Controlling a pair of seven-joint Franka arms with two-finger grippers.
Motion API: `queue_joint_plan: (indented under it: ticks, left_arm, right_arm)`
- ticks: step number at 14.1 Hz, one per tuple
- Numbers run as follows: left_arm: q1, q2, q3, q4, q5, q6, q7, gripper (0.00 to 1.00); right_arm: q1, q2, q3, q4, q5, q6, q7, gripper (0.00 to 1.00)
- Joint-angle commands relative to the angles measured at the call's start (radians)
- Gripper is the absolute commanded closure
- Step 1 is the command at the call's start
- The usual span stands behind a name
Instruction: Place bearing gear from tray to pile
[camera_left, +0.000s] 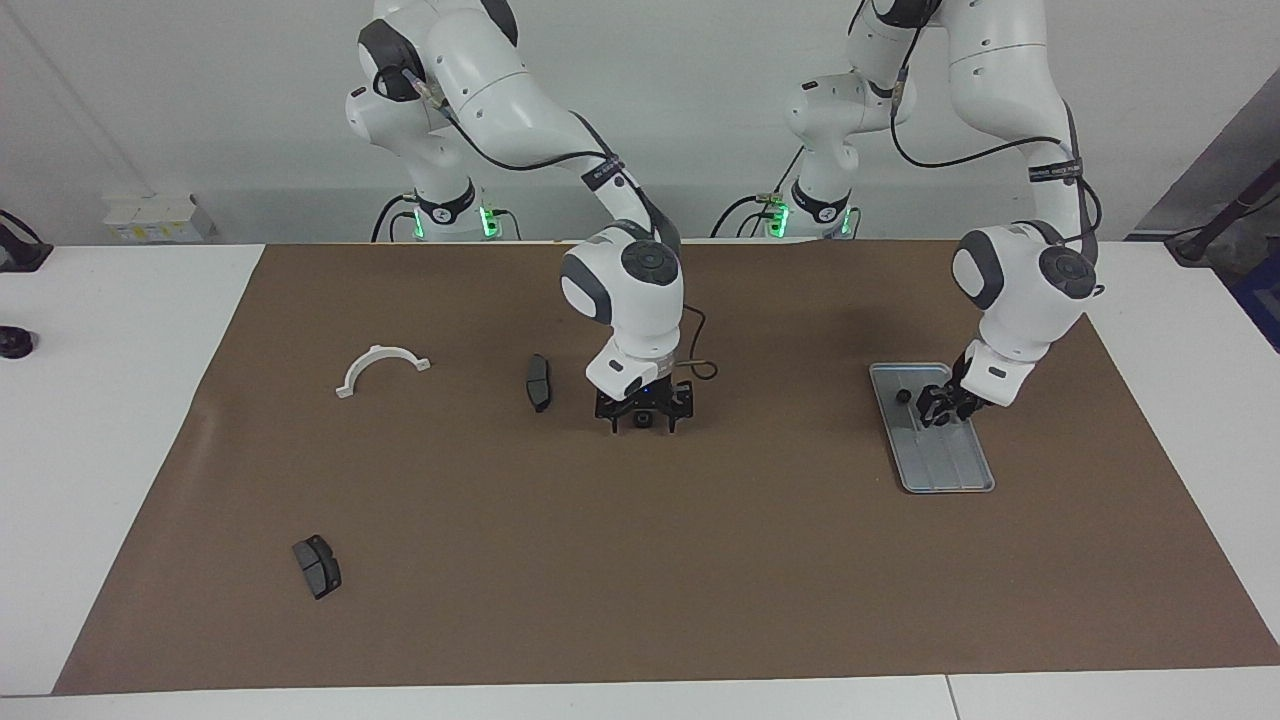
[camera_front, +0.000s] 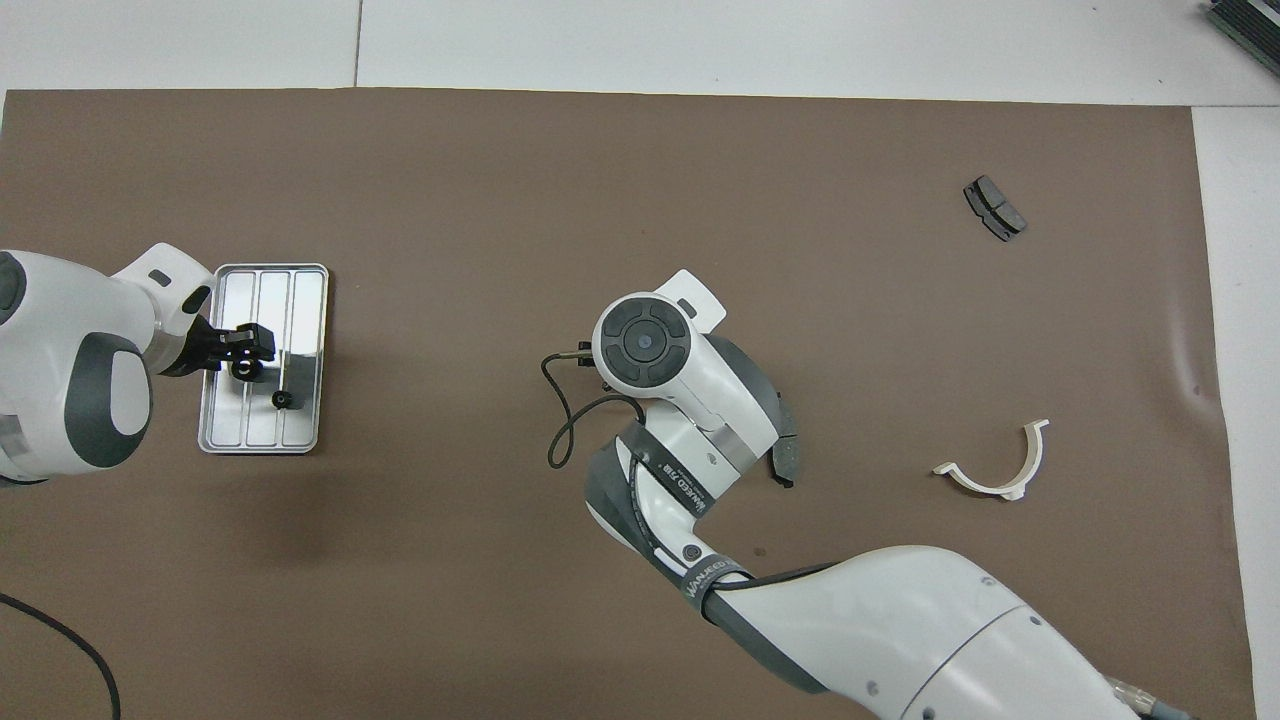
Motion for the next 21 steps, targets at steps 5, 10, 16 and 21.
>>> queue_joint_plan:
  ticks: [5, 10, 16, 21]
  left_arm:
    - [0.003, -0.029, 0.0, -0.071, 0.007, 0.063, 0.01, 0.44]
    - [0.006, -0.029, 0.0, -0.071, 0.007, 0.055, 0.025, 0.72]
    - [-0.02, 0.019, -0.007, 0.108, 0.007, -0.09, 0.014, 1.0]
    - [-0.219, 0.051, -0.007, 0.234, -0.003, -0.158, -0.212, 1.0]
  right_arm:
    - [0.007, -0.012, 0.004, -0.024, -0.01, -0.004, 0.044, 0.57]
    - [0.009, -0.03, 0.004, -0.024, -0.01, -0.046, 0.037, 1.0]
    - [-0.151, -0.15, 0.004, -0.07, -0.01, -0.044, -0.069, 1.0]
    - [-0.329, -0.274, 0.008, -0.226, -0.007, -0.026, -0.248, 1.0]
